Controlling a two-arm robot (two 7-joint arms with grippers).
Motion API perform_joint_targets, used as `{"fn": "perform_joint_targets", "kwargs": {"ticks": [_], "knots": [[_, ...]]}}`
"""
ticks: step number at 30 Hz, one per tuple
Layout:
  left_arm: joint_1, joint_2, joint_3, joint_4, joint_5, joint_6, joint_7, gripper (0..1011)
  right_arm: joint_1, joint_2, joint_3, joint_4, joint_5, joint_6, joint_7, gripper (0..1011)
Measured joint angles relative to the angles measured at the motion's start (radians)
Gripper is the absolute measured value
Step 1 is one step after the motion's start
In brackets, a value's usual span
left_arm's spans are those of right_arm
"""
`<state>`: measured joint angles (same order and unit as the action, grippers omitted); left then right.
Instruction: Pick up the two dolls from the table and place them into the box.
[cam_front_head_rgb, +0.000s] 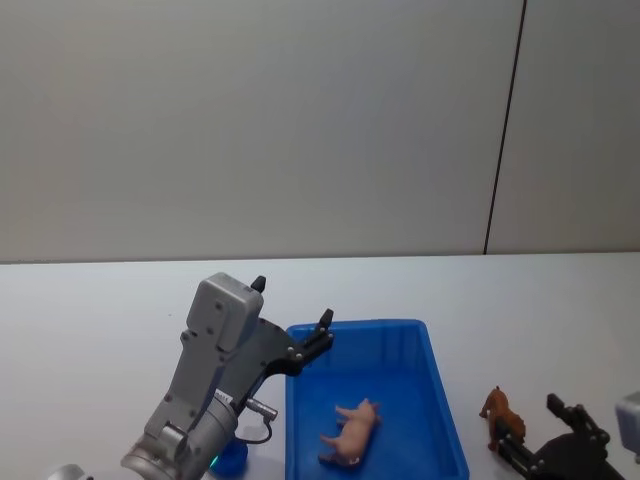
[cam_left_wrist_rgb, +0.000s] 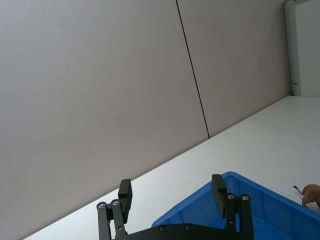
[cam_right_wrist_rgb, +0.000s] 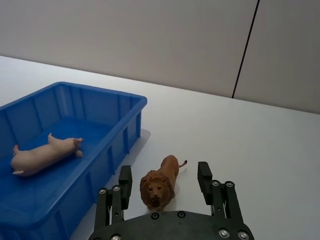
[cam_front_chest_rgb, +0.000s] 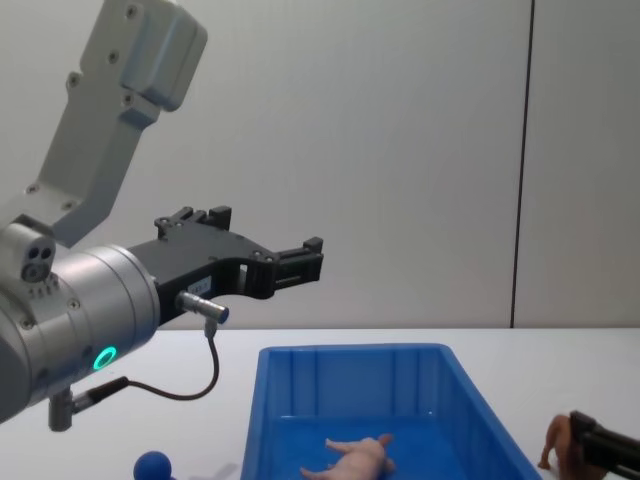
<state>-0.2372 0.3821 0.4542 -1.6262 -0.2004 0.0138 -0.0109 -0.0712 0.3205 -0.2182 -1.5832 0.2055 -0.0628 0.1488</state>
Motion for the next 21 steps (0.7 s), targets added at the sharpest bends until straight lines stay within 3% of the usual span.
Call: {"fn": "perform_joint_targets", "kwargs": {"ticks": [9,15,21], "knots": [[0.0,0.0,0.0,0.0,0.0,0.0,0.0,1001,0.024,-0.015,-0.006,0.052,-0.01,-0.009,0.026,616],[0.0,0.0,0.0,0.0,0.0,0.0,0.0,1001,0.036,-0.023,-0.01,0.073,-0.02,-0.016,0.037,372],[0.0,0.0,0.0,0.0,0.0,0.0,0.0,1001,0.039,-0.026,-0.011,0.073,-0.024,-0.021,0.041,313]]}}
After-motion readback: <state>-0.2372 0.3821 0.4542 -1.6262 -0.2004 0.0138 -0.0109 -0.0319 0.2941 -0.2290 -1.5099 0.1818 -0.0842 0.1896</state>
